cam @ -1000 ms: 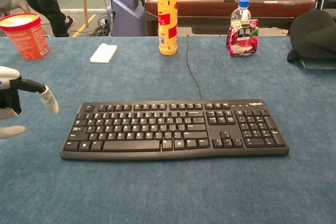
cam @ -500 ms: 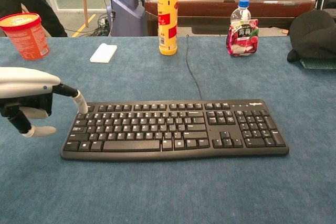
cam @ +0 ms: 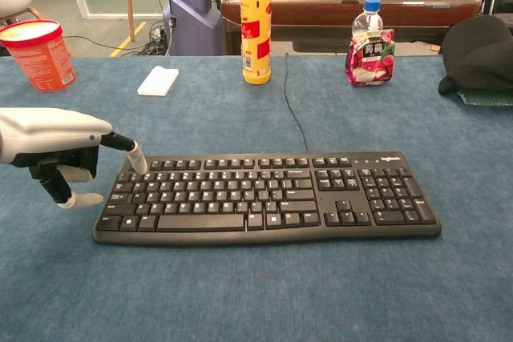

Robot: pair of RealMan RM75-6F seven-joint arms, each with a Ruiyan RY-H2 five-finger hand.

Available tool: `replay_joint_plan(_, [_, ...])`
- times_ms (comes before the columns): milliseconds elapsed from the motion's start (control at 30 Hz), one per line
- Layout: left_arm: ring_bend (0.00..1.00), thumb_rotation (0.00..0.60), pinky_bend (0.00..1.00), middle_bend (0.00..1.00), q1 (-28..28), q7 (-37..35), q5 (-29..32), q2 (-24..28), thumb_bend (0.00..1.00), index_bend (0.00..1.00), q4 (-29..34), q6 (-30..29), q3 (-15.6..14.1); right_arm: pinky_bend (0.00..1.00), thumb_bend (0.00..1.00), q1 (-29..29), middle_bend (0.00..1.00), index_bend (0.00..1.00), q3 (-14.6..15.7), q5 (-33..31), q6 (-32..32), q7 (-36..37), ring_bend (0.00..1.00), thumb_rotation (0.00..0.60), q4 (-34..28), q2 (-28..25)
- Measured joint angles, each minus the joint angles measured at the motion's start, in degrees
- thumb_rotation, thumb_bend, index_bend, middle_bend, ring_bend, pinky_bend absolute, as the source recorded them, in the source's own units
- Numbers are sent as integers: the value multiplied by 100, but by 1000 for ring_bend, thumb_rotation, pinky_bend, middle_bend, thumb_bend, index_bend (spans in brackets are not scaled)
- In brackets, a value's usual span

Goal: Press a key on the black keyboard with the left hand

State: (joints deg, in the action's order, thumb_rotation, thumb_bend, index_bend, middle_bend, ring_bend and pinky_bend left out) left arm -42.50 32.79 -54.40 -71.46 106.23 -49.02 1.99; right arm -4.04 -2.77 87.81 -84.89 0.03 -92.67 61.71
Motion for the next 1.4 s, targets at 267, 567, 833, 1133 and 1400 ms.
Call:
replay_joint_plan(267, [1000,600,1000,997,-118,157,186,-48,337,249,29,-123,-129,508,110,1,375,363,-4,-3,-9,3,332,600,-1,-2])
replay_joint_plan(567, [1000,600,1000,997,-213,212,287,-127,337,249,27,-189,-259,508,111,-1,375,363,-4,-6,-7,5,332,600,2,-1])
replay_joint_plan(833, [1000,600,1000,997,-281,239,355,-202,337,250,5,-254,-324,508,111,4,375,364,0,4,-21,1,332,600,-7,-5])
replay_joint_plan(1133, [1000,600,1000,997,-346,285,491,-269,337,250,-42,-264,-419,508,110,10,375,364,-5,-1,-36,10,332,600,-9,-12])
replay_joint_plan(1400, [1000,600,1000,997,-407,265,584,-330,337,250,-122,-266,-438,508,110,7,375,363,-2,2,-27,8,332,600,-9,-11])
